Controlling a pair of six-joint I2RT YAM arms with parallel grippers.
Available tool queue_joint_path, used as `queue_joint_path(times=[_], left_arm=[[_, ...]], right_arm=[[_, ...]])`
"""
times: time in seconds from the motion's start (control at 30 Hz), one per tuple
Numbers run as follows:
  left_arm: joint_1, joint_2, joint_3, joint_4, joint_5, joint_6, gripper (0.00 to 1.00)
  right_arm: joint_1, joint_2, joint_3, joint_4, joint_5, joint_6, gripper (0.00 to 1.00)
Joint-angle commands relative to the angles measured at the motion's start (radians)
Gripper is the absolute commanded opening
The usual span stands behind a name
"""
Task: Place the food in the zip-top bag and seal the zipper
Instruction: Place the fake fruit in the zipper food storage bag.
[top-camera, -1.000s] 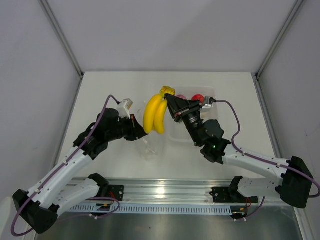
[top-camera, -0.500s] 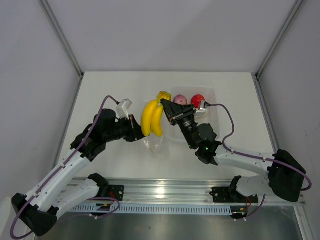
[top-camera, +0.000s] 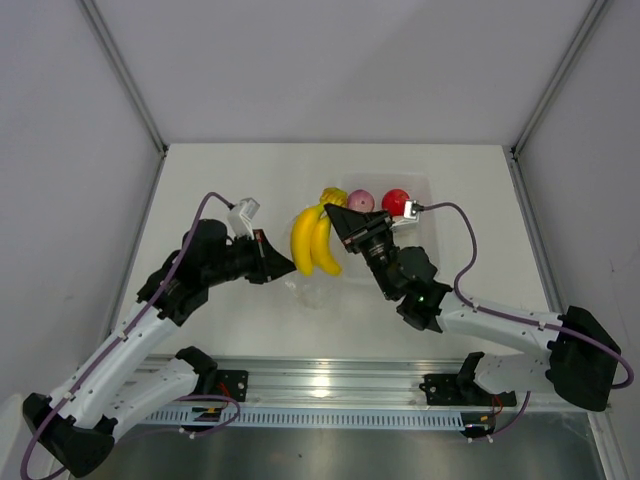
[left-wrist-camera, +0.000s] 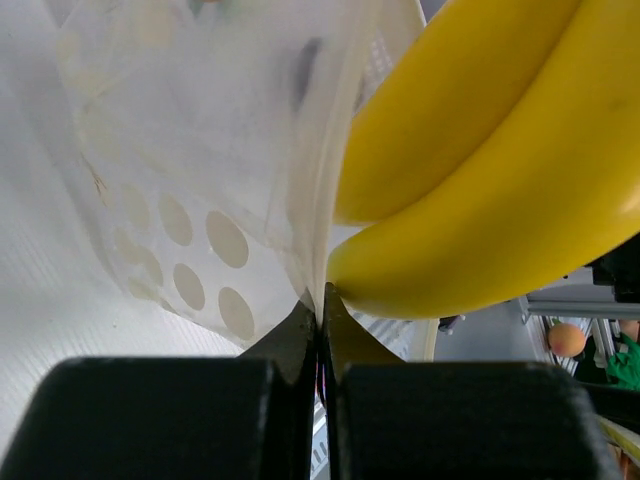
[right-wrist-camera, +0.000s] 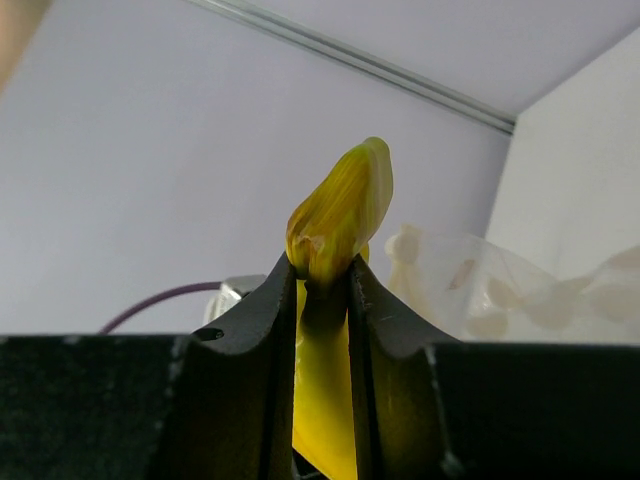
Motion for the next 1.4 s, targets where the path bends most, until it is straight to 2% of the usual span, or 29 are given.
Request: queue_joint_path(times=[0.0, 0.1, 0.27, 0.53, 0.77, 0.87, 0.9, 0.97, 1.0, 1.03, 1.13, 1.37], left_arm=[[0.015, -0.013, 0.012, 0.026, 0.022, 0.002, 0.01], [0.016, -0.015, 0.012, 0.029, 0.027, -0.002, 0.0], [0.015, -0.01, 0.013, 0.044, 0.034, -0.01, 0.01], [0.016, -0.004, 0.042, 0.035, 0.025, -0.011, 0.01], [0.016, 0.008, 0.045, 0.041, 0.023, -0.02, 0.01], [0.016, 0.013, 0.041, 0.052, 0.031, -0.027, 0.01], [0.016, 0.014, 0.041, 0.052, 0.031, -0.027, 0.01], [0.016, 0.015, 0.044, 0.053, 0.033, -0.028, 0.0], [0.016, 0.014, 0.048, 0.053, 0.031, -0.028, 0.01], [0.016, 0.013, 0.051, 0.053, 0.031, -0.03, 0.01], [0.016, 0.013, 0.053, 0.056, 0.031, -0.031, 0.01], [0.016, 0.025, 0.056, 0.055, 0.033, -0.031, 0.0]], right_arm=[[0.001, -0.021, 0.086, -0.115, -0.037, -0.161, 0.0], [0.007, 0.01, 0.178, -0.273, -0.095, -0.233, 0.0], [0.029, 0.048, 0.243, -0.404, -0.08, -0.252, 0.0], [0.081, 0.081, 0.298, -0.507, -0.05, -0.42, 0.0], [0.092, 0.036, 0.217, -0.499, -0.051, -0.5, 0.05], [0.092, 0.036, 0.211, -0.515, -0.066, -0.529, 0.23], [0.093, 0.039, 0.214, -0.537, -0.069, -0.532, 0.4], [0.095, 0.045, 0.231, -0.562, -0.069, -0.541, 0.5], [0.096, 0.054, 0.237, -0.593, -0.065, -0.542, 0.66], [0.098, 0.056, 0.247, -0.605, -0.066, -0.542, 0.71], [0.103, 0.065, 0.272, -0.643, -0.071, -0.557, 0.8], [0.104, 0.068, 0.336, -0.709, -0.083, -0.583, 0.81]])
